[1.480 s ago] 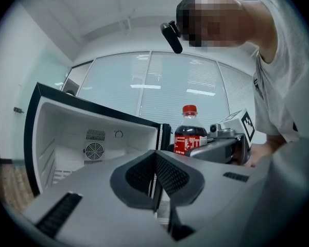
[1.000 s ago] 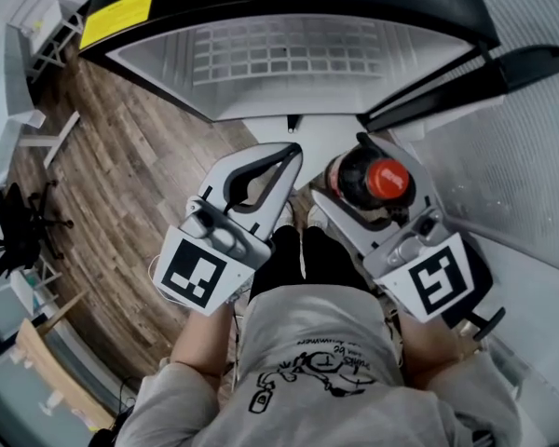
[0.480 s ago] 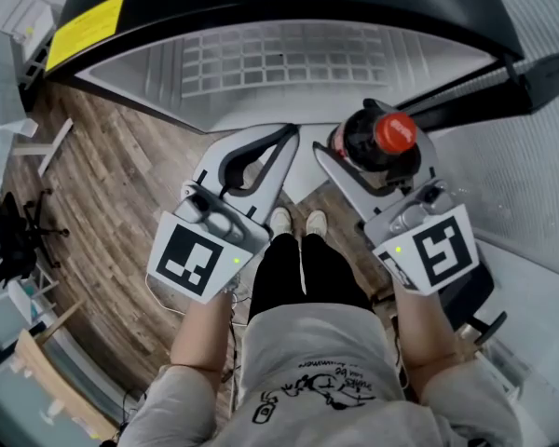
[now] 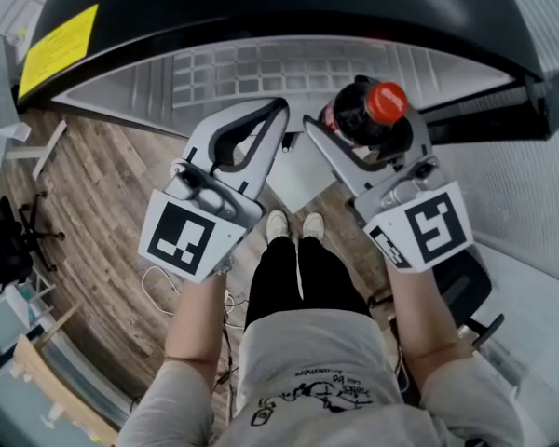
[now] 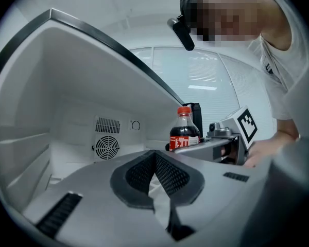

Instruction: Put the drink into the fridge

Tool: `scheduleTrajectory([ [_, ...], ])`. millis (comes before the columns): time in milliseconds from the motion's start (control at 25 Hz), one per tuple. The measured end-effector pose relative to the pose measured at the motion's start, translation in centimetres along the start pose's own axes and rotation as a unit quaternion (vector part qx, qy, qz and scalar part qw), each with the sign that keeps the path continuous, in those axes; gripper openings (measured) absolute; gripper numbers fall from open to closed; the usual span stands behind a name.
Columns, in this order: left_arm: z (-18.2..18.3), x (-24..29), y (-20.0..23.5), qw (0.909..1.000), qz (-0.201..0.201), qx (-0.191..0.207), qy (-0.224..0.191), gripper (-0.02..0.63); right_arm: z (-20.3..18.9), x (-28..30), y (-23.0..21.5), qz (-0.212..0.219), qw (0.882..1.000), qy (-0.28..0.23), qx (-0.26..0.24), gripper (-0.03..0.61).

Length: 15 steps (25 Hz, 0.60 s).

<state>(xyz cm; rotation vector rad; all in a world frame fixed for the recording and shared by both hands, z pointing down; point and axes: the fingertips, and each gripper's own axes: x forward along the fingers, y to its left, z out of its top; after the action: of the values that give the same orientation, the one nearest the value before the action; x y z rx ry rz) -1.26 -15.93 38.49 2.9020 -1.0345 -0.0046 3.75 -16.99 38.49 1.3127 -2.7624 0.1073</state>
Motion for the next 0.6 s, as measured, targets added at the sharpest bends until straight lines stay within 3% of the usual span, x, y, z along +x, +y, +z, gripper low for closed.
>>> scheduleTrajectory([
  [600,-1.3,3.8,3.5,0.9998,0.008,0.014,0.012,0.002,-1.3,4.8,-3.6,-0.008,1.0,0.002,-0.012,0.325],
])
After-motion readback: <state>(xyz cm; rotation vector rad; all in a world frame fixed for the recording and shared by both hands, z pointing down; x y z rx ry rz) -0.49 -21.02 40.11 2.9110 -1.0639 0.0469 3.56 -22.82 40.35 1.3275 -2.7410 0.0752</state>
